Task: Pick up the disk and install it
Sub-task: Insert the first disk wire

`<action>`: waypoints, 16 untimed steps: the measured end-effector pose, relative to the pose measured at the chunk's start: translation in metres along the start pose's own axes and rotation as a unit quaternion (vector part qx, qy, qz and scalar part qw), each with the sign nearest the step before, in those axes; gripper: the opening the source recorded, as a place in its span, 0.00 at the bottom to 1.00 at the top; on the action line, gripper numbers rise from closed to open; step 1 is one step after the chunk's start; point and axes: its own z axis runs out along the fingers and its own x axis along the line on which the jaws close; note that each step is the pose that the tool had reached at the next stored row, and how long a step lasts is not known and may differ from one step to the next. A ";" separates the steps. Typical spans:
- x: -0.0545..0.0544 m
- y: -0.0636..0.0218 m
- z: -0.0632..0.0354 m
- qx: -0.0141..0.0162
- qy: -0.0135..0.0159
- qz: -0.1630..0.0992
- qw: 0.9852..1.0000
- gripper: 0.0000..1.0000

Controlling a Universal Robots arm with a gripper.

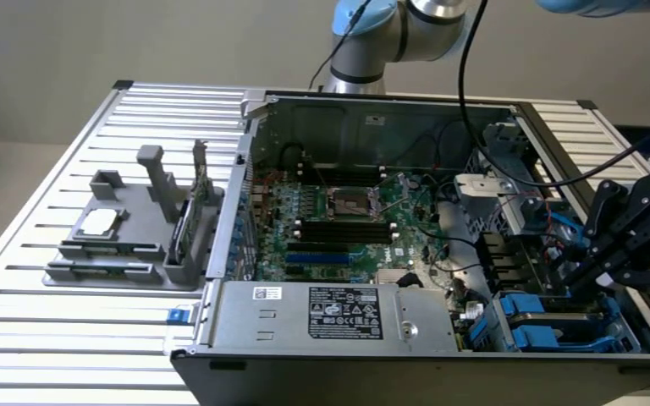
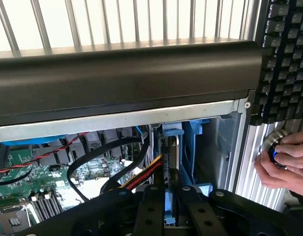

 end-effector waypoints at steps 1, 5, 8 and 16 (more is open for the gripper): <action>0.000 0.0002 0.0001 0.000 0.000 0.000 1.000 0.16; 0.000 0.0005 0.0008 0.000 0.000 0.000 1.000 0.16; 0.000 0.0008 0.0015 0.000 0.000 0.000 1.000 0.16; 0.001 0.0015 0.0031 0.000 0.000 0.000 1.000 0.16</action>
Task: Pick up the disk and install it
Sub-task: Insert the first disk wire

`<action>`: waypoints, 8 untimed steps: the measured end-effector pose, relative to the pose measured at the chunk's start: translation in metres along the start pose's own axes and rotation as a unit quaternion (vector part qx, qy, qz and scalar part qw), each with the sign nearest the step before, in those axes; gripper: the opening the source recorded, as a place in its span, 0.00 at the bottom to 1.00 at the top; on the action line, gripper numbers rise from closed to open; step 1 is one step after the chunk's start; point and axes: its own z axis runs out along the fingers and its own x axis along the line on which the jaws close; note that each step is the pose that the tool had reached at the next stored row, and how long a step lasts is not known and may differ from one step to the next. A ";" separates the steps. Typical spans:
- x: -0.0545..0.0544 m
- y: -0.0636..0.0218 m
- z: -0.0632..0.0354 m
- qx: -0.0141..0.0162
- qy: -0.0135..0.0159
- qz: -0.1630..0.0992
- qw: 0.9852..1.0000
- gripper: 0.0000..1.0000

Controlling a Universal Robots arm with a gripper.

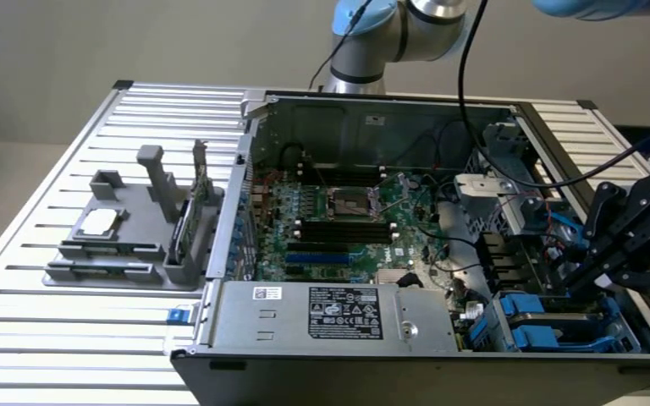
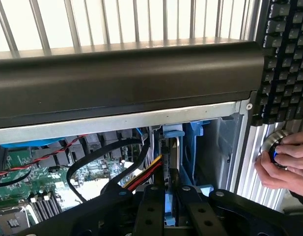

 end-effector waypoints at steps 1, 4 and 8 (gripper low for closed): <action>0.000 0.0000 0.0000 0.000 0.000 0.000 1.000 0.16; 0.000 0.0002 0.0000 0.000 0.000 0.000 1.000 0.16; 0.000 0.0003 0.0002 0.000 -0.001 0.000 1.000 0.16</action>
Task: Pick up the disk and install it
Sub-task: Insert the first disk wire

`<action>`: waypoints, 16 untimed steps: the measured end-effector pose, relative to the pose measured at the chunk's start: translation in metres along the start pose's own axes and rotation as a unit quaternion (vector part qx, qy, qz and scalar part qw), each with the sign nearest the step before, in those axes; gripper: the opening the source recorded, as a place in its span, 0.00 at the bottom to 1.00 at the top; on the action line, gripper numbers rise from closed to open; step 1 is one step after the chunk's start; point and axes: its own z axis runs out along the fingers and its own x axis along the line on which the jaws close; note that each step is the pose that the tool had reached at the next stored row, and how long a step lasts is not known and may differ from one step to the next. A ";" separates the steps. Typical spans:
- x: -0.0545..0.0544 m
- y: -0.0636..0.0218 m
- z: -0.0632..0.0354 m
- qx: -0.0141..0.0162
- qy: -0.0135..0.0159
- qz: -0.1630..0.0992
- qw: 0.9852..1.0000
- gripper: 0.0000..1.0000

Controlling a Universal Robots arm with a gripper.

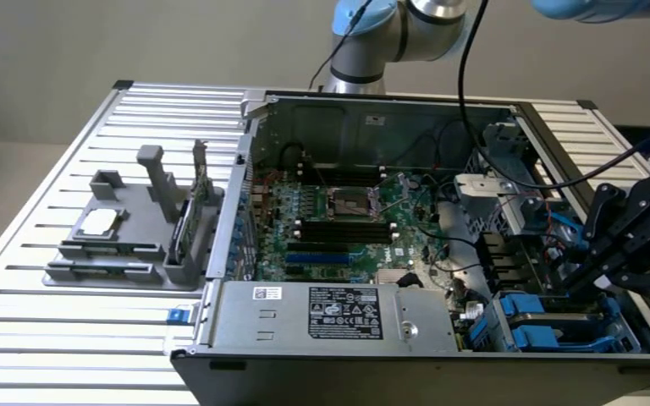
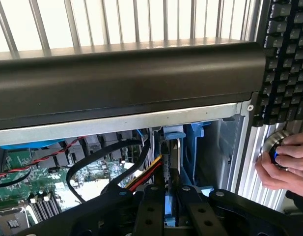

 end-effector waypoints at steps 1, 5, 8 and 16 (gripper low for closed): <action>0.000 -0.0001 -0.0002 0.000 0.000 0.000 1.000 0.16; 0.000 0.0000 -0.0002 0.000 -0.001 0.000 1.000 0.16; 0.000 0.0000 -0.0002 0.000 -0.001 0.000 1.000 0.16; 0.000 0.0013 0.0004 0.001 -0.002 0.001 1.000 0.16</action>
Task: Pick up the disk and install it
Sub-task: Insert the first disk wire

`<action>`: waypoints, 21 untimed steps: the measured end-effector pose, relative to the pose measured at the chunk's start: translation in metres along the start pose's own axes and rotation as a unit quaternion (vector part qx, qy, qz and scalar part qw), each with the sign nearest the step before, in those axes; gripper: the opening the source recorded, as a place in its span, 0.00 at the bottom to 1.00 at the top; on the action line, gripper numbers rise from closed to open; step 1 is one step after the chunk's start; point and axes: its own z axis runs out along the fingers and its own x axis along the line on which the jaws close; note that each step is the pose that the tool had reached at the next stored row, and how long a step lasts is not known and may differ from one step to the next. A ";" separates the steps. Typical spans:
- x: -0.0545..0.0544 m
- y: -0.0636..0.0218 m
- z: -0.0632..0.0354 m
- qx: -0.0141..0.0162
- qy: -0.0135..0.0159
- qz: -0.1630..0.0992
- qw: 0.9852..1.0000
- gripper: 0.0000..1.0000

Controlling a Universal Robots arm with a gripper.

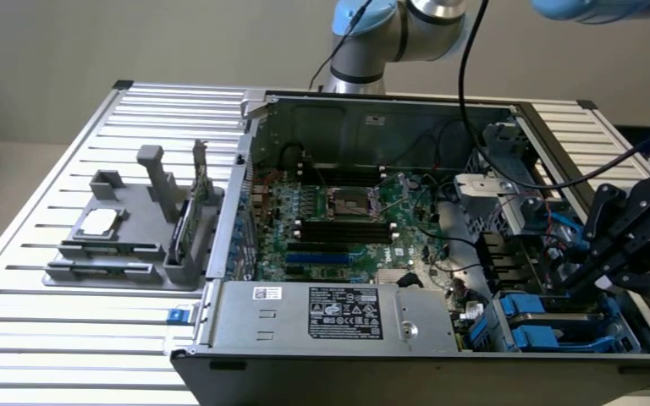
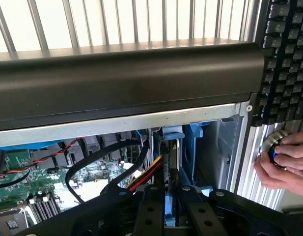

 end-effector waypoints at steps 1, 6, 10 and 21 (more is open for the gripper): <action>0.000 0.0003 -0.0001 0.000 0.000 0.000 1.000 0.16; 0.000 0.0013 -0.0003 0.001 0.000 0.000 1.000 0.16; 0.000 0.0021 0.0000 0.003 -0.001 0.000 1.000 0.16; 0.000 0.0030 0.0022 0.006 -0.001 -0.001 1.000 0.16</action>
